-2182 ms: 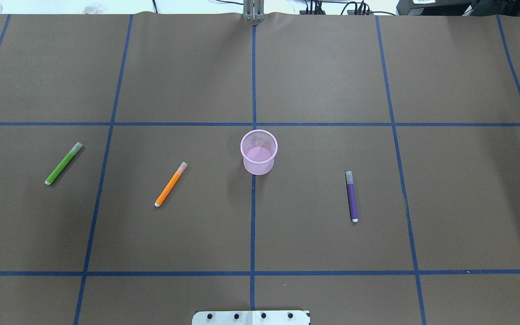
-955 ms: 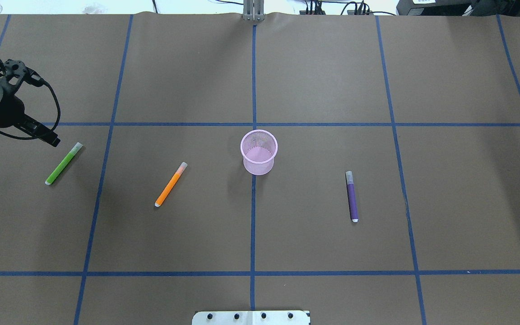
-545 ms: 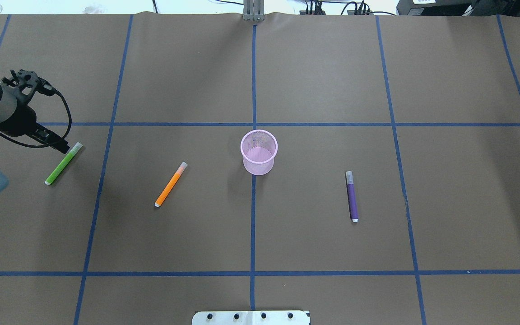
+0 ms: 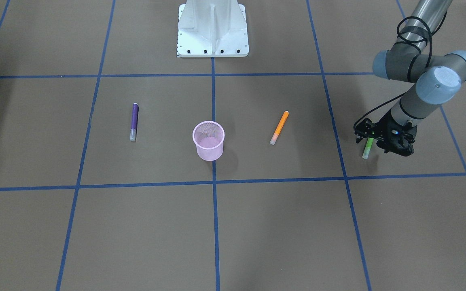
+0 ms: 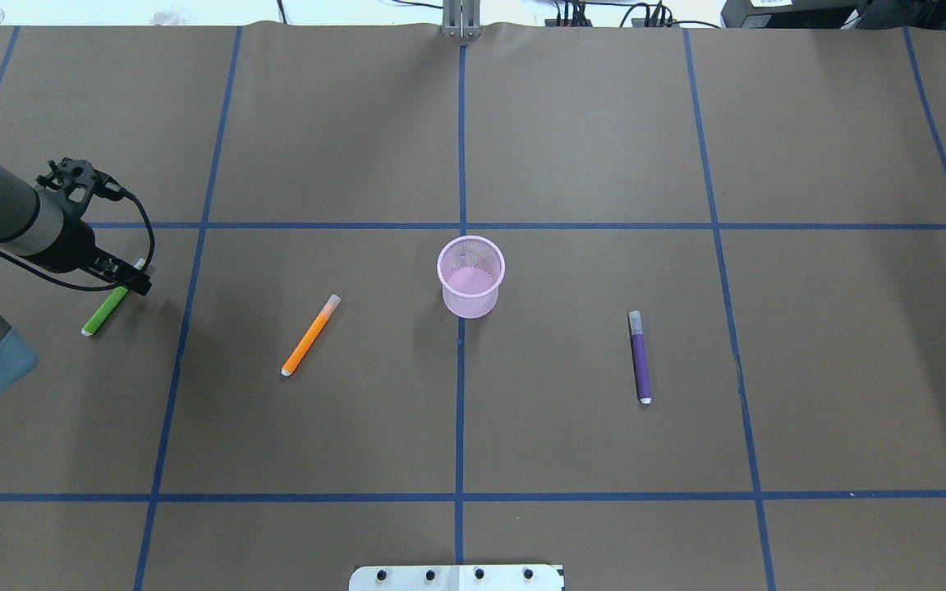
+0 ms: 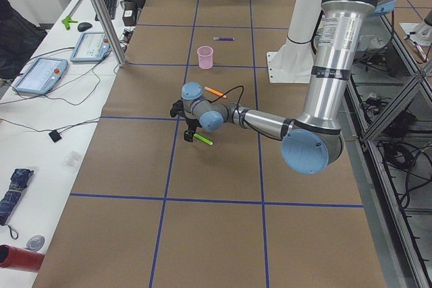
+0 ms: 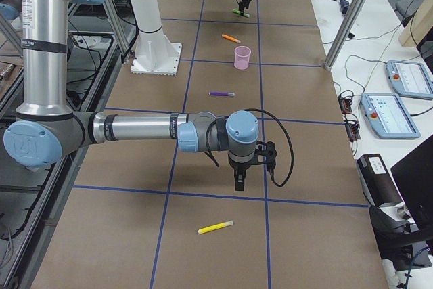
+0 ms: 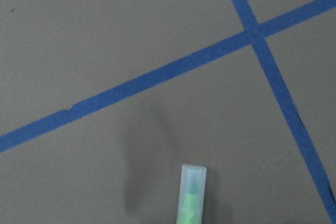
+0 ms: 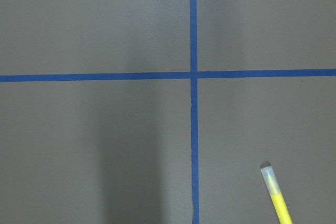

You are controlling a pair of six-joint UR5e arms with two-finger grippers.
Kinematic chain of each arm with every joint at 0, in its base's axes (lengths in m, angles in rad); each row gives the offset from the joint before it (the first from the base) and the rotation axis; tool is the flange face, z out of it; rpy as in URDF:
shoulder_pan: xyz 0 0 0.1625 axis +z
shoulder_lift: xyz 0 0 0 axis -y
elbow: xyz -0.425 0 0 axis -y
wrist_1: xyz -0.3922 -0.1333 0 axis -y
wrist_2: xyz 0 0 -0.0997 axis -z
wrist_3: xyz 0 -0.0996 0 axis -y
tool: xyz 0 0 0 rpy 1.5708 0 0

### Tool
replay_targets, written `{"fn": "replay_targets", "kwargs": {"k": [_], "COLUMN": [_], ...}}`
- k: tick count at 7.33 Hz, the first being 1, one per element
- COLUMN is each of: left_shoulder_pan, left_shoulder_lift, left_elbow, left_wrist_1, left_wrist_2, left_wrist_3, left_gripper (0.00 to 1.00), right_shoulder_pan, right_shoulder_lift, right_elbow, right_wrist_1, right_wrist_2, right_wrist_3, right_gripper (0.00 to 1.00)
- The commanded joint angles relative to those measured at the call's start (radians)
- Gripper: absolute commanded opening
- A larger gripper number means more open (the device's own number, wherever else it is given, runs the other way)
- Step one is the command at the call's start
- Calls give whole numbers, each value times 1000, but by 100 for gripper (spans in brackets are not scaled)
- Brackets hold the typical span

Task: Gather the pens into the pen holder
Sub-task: 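Close the left gripper on the green marker's cap end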

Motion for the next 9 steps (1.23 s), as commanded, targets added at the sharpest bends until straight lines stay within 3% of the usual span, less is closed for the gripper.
{"fn": "replay_targets", "kwargs": {"k": [1,2,5,9], "left_shoulder_pan": [1,1,1,2], "left_shoulder_lift": [1,2,2,2], "left_elbow": [0,0,-3,0], "left_wrist_1": [-1,0,0,2], "left_wrist_2": [0,0,0,0], "left_wrist_3": [0,0,0,-2], "left_gripper": [63,57,53,53], "right_shoulder_pan": [0,0,0,0], "right_shoulder_lift": [0,0,0,-2], "right_elbow": [1,1,0,-2], "right_wrist_1": [0,0,0,0], "right_wrist_2": [0,0,-2,0], "right_wrist_3": [0,0,-2,-2], "right_gripper": [99,99,99,99]}}
